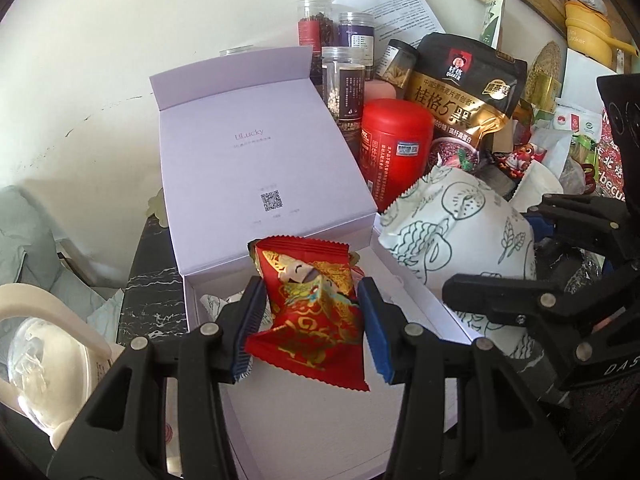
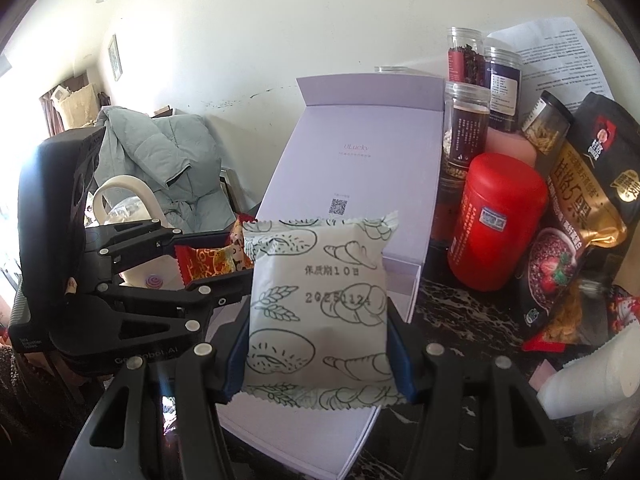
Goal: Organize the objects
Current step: 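Carry the candy in left tool and pastry packet in right tool over the lavender box, then lower and release the candy with left tool while right tool releases the pastry packet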
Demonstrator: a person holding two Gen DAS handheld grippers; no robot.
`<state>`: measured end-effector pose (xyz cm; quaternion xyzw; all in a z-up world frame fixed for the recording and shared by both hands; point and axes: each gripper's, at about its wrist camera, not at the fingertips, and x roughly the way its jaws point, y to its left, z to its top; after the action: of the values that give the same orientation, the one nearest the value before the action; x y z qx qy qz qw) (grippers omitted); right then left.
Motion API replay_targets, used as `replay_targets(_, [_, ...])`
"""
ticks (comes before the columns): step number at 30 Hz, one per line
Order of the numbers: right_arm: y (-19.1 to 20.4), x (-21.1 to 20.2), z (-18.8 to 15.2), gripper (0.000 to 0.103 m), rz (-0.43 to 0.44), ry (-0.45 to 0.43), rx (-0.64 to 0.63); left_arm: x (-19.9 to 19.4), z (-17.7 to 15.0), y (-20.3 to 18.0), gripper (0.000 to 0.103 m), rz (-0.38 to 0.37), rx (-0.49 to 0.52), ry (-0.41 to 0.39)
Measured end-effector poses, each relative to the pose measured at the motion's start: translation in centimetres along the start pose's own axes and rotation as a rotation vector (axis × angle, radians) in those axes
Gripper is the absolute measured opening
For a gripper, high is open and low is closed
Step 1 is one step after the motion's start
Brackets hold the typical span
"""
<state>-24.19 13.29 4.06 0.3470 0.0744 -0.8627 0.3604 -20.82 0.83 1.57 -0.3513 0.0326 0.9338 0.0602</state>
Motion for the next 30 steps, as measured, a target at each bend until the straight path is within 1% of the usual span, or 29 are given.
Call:
replay_targets(1, [-0.2, 0.3, -0.1, 0.059, -0.003, 0.007, 0.002, 0.3, -0.1, 0.0, 0.046, -0.001, -0.004, 0.0])
replay_targets(4, [-0.6, 1.1, -0.3, 0.059, -0.014, 0.028, 0.011, 1.1, -0.9, -0.2, 0.046, -0.011, 0.004, 0.04])
replay_targets(8, [-0.4, 2.1, -0.6, 0.059, -0.012, 0.056, 0.003, 1.5, -1.6, -0.4, 0.046, 0.001, 0.016, 0.05])
replay_targets(18, [0.8, 4.1, -1.6, 0.059, 0.013, 0.12, -0.015, 2.3, -3.1, 0.7, 0.046, -0.001, -0.026, 0.093])
replay_targets(21, [0.9, 4.2, -1.9, 0.059, -0.002, 0.131, -0.009, 2.7, -3.4, 0.6, 0.046, -0.003, -0.03, 0.101])
replay_targets(25, [0.4, 4.1, -2.7, 0.059, -0.021, 0.133, 0.051, 2.7, -3.6, 0.5, 0.046, -0.003, -0.023, 0.097])
replay_targets(28, [0.0, 4.2, -3.7, 0.059, -0.017, 0.127, 0.11, 2.6, -3.7, 0.2, 0.046, 0.015, -0.005, 0.087])
replay_targets(30, [-0.2, 4.6, -4.0, 0.059, -0.024, 0.133, 0.13, 2.7, -3.9, 0.1, 0.046, 0.012, -0.001, 0.09])
